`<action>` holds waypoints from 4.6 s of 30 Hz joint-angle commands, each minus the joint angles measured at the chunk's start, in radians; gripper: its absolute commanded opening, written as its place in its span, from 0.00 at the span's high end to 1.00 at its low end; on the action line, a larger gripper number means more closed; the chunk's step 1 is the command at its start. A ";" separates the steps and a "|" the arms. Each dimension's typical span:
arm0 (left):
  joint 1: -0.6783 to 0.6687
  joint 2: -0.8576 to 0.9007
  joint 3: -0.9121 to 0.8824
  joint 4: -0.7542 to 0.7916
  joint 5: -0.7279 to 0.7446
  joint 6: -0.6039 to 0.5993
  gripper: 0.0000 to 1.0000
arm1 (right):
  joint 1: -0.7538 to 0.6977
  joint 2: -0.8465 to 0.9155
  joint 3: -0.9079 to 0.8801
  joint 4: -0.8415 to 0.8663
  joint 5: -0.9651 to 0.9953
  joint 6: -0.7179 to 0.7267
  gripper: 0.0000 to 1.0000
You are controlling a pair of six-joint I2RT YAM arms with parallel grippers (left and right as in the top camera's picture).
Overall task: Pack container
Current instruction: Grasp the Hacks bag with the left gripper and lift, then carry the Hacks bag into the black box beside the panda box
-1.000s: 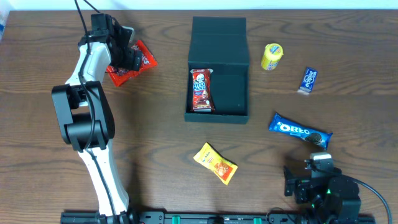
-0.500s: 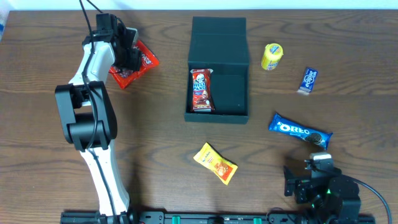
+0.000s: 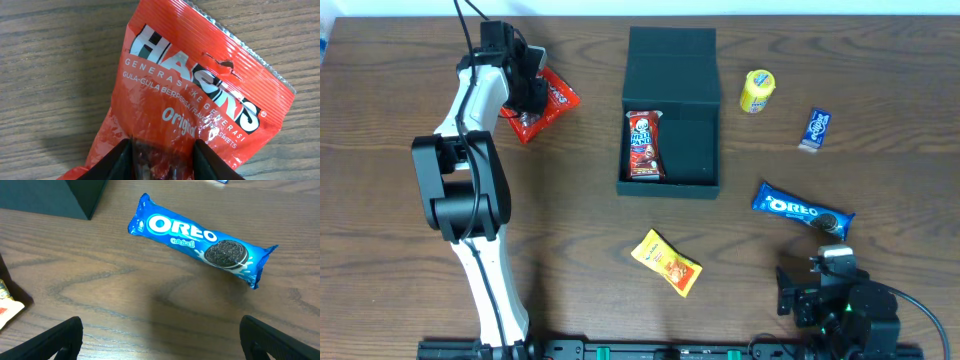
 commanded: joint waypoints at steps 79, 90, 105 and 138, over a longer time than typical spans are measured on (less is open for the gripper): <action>-0.729 -0.520 0.007 -0.235 -0.314 -1.301 0.94 | -0.007 -0.006 -0.006 -0.004 -0.003 -0.012 0.01; -0.756 -0.350 0.007 -0.133 -0.314 -1.502 0.94 | -0.007 -0.006 -0.006 -0.004 -0.003 -0.012 0.01; -0.735 -0.183 0.007 -0.085 -0.309 -1.500 0.94 | -0.007 -0.006 -0.006 -0.004 -0.003 -0.012 0.01; -0.762 -0.118 0.006 -0.093 -0.172 -1.500 0.94 | -0.007 -0.006 -0.006 -0.004 -0.003 -0.012 0.01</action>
